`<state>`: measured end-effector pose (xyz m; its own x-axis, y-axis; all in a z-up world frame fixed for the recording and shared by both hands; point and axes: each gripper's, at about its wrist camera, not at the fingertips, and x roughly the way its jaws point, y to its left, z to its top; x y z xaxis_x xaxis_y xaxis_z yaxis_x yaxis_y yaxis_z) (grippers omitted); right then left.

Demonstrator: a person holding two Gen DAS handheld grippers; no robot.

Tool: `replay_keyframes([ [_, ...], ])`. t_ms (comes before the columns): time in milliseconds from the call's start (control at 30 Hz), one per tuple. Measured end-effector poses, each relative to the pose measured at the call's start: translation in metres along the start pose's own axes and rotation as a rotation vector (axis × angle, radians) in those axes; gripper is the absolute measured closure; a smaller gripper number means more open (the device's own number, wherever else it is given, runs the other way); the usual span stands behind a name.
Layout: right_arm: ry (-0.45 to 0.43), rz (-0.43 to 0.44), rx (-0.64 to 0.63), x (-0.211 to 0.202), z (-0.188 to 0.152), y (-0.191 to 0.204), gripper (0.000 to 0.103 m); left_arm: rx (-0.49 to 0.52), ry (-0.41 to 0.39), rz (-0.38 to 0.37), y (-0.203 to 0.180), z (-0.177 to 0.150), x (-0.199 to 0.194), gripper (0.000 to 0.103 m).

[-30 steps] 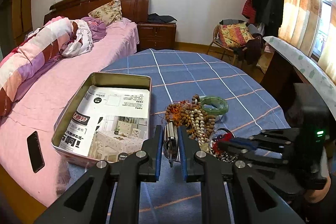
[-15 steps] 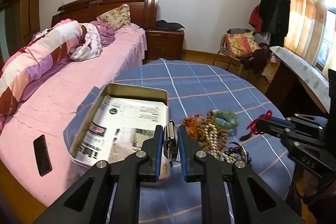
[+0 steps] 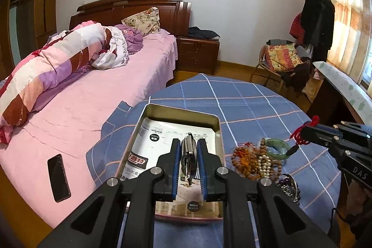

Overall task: Organize jewelry
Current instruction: 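Carry the watch into the tin with the left tool while the right tool carries the tassel there, then open both tools to drop the watch and tassel onto the tin paper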

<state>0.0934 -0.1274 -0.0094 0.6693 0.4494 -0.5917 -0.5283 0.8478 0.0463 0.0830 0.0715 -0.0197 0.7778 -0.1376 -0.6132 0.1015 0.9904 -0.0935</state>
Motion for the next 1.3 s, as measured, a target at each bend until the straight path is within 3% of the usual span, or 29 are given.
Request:
replay_keyframes([
  [600,0.032,0.036,-0.059,0.063,0.038,0.031,0.095,0.019,0.027,0.021,0.023,0.026,0.049,0.089],
  [933,0.091,0.020,-0.008,0.114,0.037,0.024,0.095,0.030,0.078,0.038,0.031,0.037,0.080,0.089],
  [1300,0.153,-0.013,-0.001,0.134,0.024,0.016,0.094,0.062,0.129,0.080,0.030,0.031,0.103,0.089],
])
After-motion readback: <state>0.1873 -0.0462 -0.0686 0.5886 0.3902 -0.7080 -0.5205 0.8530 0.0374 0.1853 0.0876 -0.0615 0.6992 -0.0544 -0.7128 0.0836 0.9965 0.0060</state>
